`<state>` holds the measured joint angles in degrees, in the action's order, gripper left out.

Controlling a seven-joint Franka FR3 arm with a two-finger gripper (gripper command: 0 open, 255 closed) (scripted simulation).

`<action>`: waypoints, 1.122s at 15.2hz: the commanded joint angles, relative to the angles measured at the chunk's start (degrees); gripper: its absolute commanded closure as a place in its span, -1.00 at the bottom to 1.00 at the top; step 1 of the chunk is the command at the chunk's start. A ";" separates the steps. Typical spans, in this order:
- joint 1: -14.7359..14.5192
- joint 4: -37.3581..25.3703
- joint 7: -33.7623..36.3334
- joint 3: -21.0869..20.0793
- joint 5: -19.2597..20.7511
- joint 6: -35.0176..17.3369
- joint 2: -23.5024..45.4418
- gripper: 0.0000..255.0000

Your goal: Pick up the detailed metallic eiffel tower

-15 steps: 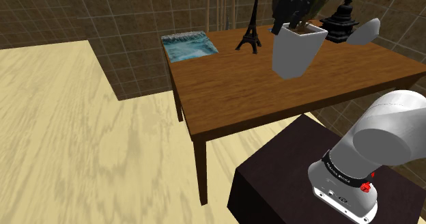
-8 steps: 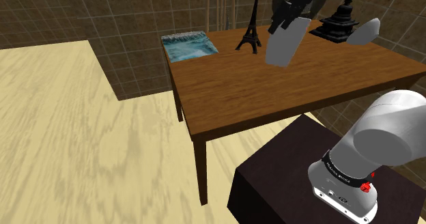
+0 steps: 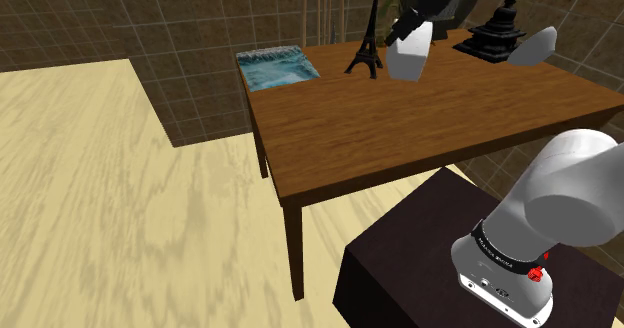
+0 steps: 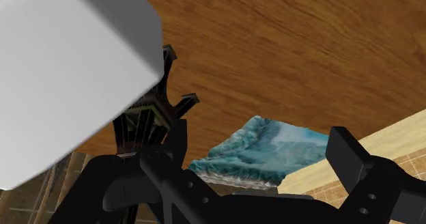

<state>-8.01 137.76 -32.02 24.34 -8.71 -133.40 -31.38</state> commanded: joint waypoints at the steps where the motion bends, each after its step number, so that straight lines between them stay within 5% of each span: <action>1: -3.13 -2.56 -6.18 4.56 -3.57 -2.86 3.59 -1.00; 6: -13.88 -10.08 -23.82 17.88 -17.59 -6.58 13.07 -1.00; 11: -24.42 -21.98 -45.38 33.51 -41.40 -0.13 28.12 -1.00; 13: -23.46 -26.11 -51.15 35.55 -49.87 4.78 34.64 -1.00; 17: -22.18 -24.70 -54.29 34.58 -53.04 4.32 36.34 -1.00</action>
<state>-30.60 113.19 -85.19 58.90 -60.36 -129.51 3.96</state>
